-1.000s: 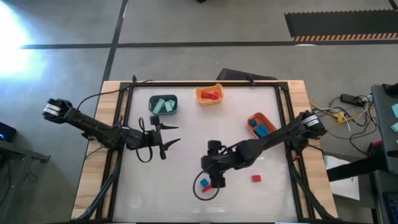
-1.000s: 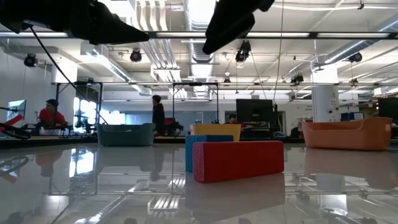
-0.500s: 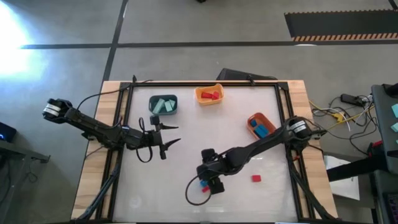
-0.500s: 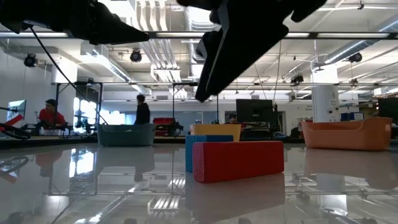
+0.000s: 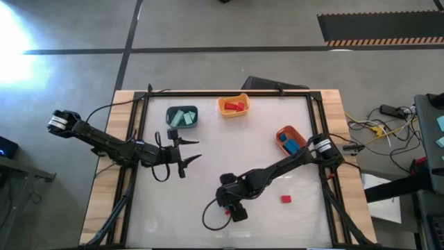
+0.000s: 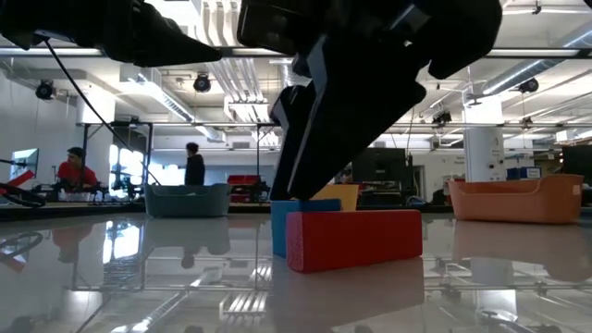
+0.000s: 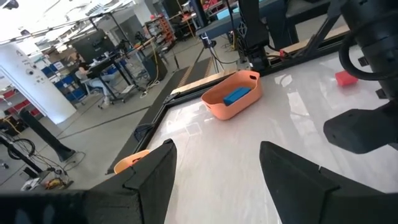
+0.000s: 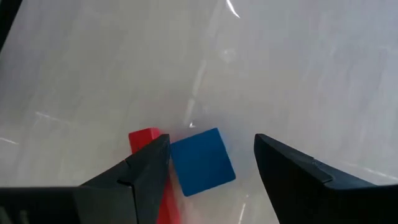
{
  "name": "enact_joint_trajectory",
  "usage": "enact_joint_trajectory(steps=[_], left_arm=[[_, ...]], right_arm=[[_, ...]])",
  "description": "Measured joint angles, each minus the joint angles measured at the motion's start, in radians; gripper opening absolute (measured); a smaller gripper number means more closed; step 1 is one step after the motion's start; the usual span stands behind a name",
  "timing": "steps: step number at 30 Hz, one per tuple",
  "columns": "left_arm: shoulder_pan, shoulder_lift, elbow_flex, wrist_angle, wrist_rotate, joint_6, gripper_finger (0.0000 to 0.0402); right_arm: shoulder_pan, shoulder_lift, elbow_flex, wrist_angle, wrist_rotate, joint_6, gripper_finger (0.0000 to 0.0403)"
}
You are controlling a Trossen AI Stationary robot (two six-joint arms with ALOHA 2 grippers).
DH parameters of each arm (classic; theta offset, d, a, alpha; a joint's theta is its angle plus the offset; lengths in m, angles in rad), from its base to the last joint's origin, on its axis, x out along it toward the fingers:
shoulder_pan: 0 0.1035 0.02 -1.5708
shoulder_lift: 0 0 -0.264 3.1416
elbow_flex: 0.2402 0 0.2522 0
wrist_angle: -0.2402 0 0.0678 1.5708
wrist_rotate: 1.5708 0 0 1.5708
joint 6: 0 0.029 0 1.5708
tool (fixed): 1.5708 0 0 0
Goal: Sort & place blocks by color
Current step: Put the blue block into the orange bin
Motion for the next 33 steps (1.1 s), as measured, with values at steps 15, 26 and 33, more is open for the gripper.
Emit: enact_joint_trajectory(steps=[15,26,33], left_arm=[[0.000,0.000,0.000,0.000,0.000,0.000,0.0215],[0.000,0.000,0.000,0.000,0.000,0.000,0.0215],[0.000,0.000,0.000,0.000,0.000,0.000,0.0215]], right_arm=[[-0.013,0.004,0.000,0.004,0.003,0.006,0.0224],[-0.023,0.000,-0.003,-0.001,0.055,0.027,0.0224],[-0.027,-0.057,-0.003,-0.029,0.060,0.038,0.0224]])
